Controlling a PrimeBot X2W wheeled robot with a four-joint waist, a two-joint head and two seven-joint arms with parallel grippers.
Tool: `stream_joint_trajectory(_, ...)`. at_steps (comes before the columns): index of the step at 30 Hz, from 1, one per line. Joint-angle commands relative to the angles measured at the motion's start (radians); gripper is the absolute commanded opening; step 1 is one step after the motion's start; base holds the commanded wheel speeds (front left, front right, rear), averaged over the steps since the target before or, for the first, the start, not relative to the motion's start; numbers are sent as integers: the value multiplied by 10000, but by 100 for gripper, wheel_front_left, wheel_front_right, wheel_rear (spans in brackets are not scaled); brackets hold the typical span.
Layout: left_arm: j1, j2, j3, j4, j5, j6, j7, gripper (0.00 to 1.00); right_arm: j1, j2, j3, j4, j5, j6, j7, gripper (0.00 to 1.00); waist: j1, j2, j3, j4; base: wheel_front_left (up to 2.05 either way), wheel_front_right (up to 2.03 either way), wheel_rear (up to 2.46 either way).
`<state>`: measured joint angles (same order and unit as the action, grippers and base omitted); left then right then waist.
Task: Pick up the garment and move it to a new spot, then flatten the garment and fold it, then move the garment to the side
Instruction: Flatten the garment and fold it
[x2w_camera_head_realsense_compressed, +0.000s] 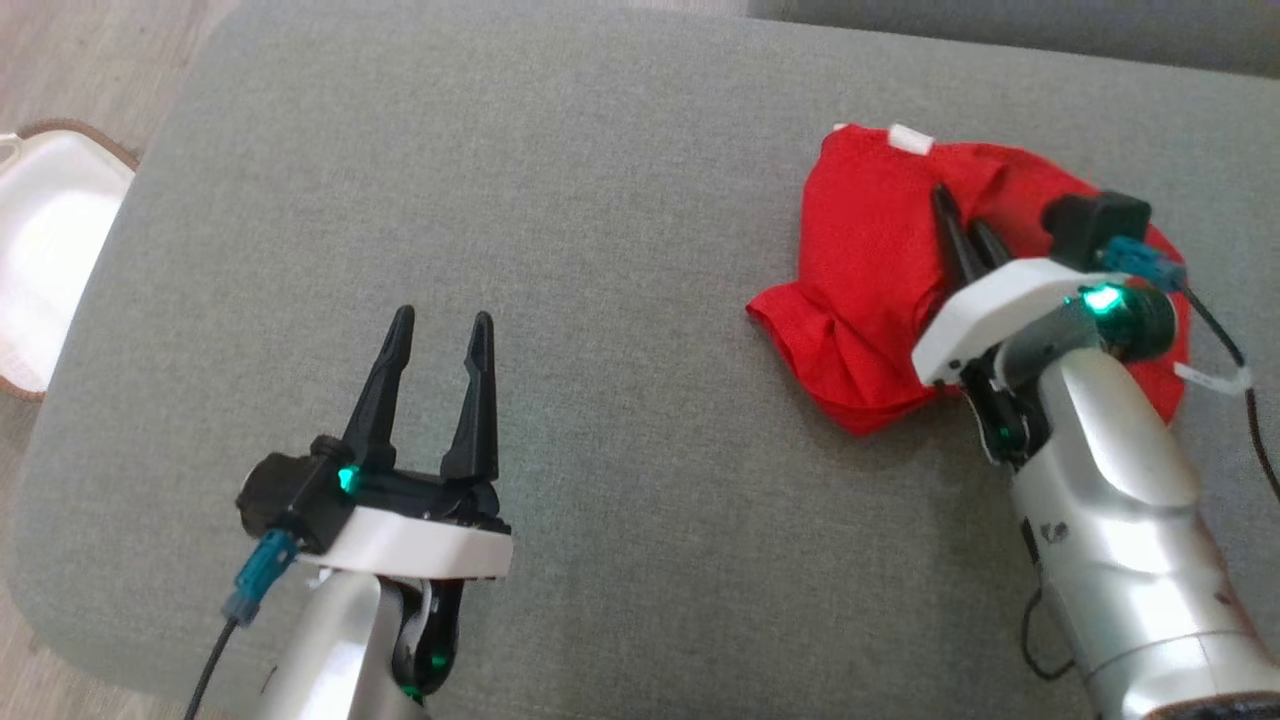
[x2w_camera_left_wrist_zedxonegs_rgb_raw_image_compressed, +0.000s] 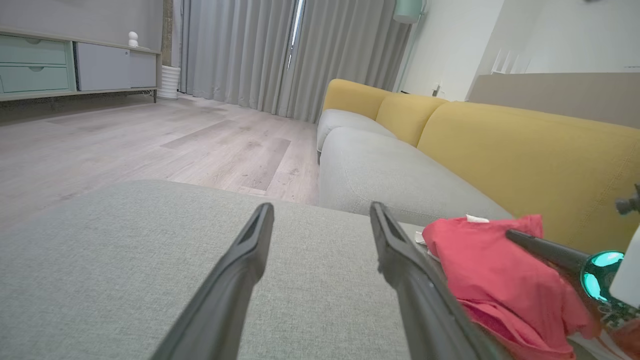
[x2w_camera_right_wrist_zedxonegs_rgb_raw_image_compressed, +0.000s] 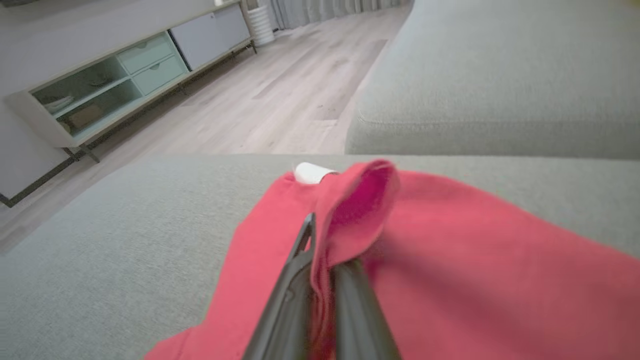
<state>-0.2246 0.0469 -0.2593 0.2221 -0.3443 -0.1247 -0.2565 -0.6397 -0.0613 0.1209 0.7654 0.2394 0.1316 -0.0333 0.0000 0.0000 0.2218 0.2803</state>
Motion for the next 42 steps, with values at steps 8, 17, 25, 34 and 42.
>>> stream_joint_trajectory(8, -102, 34, 208, -219, -254, -51, -53, 100, -1669, 108, 2021, -1202, 995, -9, 104, 0, 0, 0, -607, 81, 0, 0, 0)
stream_joint_trajectory(17, 192, 34, 340, -282, -465, 42, -53, 100, -3878, 109, 3390, -1631, 4331, -9, -199, 0, 0, 0, -1208, 409, 0, 0, 0)
stream_joint_trajectory(25, 323, 34, 598, -499, -372, 73, -53, 100, -3128, 11, 3043, -631, 6085, -9, 308, 0, 0, 0, -994, -71, 0, 0, 0)
stream_joint_trajectory(34, -180, 34, 525, -570, -172, 22, -53, 100, -966, -1843, 2707, 1766, 4892, -9, 46, 100, 0, 0, -351, -953, 0, 0, 0)
stream_joint_trajectory(42, -375, 34, 772, -658, -20, -14, -53, 100, -1271, -1803, 2436, 2037, 3705, -9, -1775, 100, 0, 0, -390, -1674, 0, 0, 0)
